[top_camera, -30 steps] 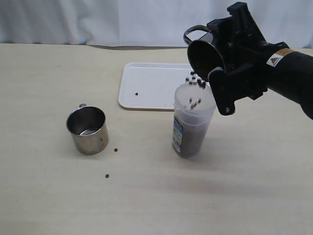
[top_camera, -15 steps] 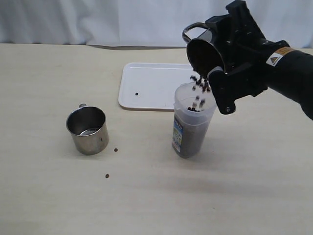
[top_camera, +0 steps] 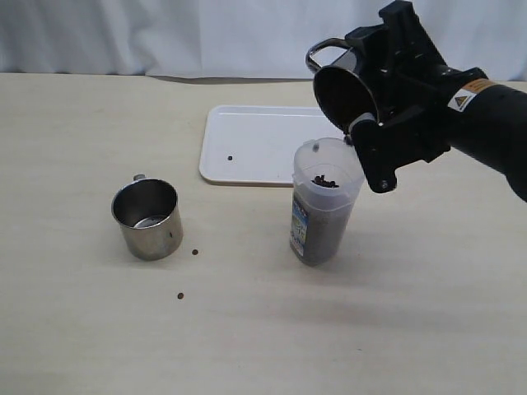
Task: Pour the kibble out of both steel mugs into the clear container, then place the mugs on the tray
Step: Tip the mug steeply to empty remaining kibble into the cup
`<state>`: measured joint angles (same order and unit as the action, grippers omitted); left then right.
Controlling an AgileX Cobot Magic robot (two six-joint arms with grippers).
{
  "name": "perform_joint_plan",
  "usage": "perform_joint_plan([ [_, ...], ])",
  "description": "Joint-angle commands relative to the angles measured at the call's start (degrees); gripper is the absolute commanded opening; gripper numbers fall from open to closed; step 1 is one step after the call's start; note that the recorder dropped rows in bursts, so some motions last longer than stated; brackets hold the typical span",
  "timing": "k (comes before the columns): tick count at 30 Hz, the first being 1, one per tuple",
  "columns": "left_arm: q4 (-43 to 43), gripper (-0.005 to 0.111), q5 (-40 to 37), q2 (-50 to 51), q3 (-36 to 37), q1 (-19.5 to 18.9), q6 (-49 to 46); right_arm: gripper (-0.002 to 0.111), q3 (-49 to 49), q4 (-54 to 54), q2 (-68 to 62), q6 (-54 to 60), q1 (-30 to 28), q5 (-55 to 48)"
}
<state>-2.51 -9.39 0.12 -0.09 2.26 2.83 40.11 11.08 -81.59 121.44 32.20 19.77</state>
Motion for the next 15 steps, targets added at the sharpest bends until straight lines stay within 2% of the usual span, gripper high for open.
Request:
perform_joint_plan([
  [1, 0.00, 0.000, 0.75, -0.12, 0.09, 0.36, 0.19, 0.005, 0.21, -0.39, 0.35, -0.13, -0.06, 1.31],
  [15, 0.00, 0.000, 0.75, -0.12, 0.09, 0.36, 0.19, 0.005, 0.21, 0.22, 0.35, -0.14, -0.06, 1.29],
])
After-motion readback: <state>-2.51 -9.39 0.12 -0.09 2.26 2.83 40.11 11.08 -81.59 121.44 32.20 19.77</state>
